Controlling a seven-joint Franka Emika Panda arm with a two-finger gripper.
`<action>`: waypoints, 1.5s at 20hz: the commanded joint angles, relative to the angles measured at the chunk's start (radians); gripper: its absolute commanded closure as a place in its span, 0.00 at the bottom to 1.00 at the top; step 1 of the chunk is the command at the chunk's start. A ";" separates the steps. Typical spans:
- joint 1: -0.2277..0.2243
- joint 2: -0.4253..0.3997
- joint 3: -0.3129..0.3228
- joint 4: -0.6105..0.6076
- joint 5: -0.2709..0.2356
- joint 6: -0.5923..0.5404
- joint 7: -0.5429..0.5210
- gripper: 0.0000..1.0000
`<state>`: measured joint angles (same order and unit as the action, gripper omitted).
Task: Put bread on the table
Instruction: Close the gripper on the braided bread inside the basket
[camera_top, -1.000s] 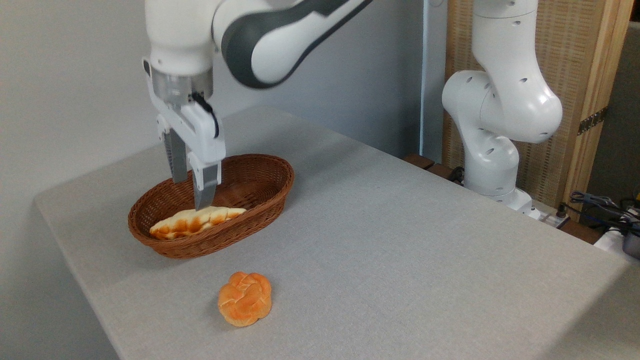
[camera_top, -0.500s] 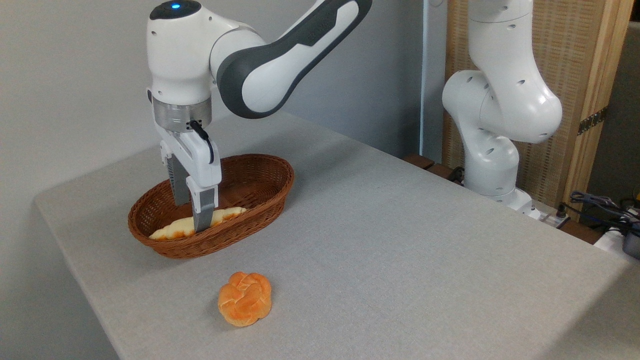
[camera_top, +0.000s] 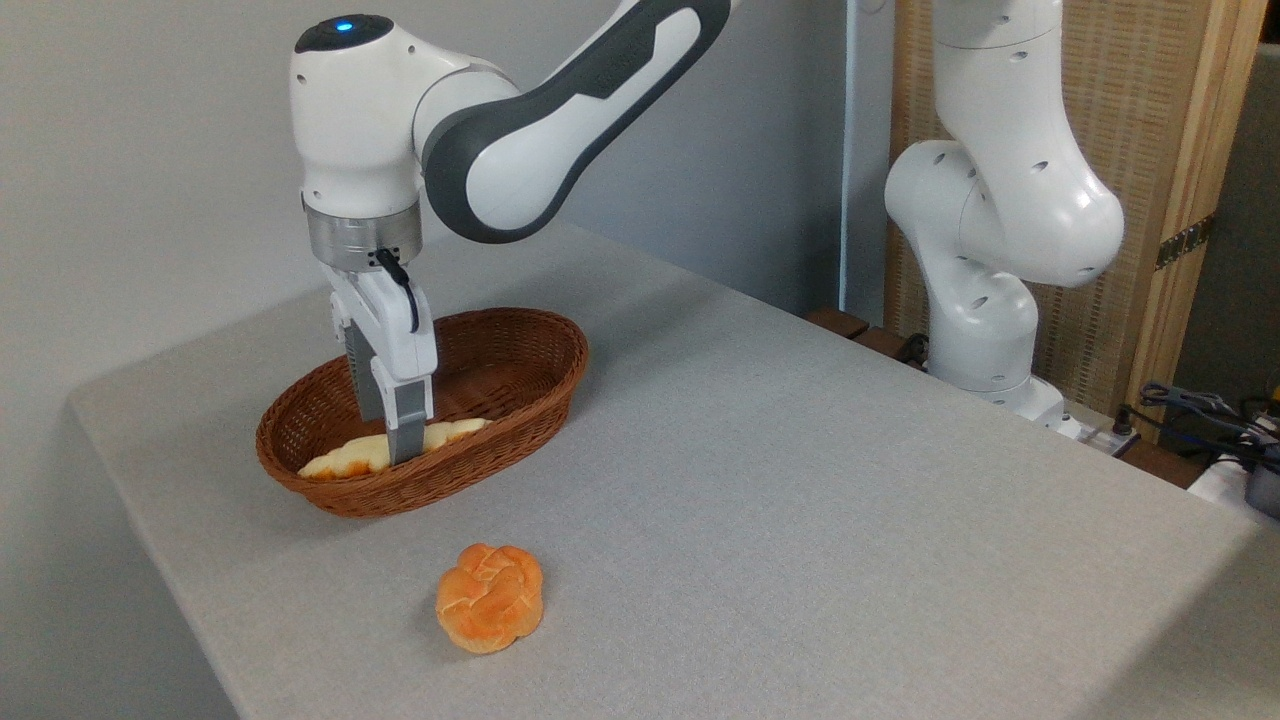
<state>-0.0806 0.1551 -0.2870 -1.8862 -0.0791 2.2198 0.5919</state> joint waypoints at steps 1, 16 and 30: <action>-0.005 0.004 0.000 -0.004 0.009 0.021 0.000 0.96; -0.005 0.001 0.000 0.003 0.009 0.015 0.002 1.00; -0.004 0.001 0.003 0.007 0.009 0.012 -0.006 1.00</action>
<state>-0.0805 0.1548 -0.2874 -1.8824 -0.0786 2.2199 0.5924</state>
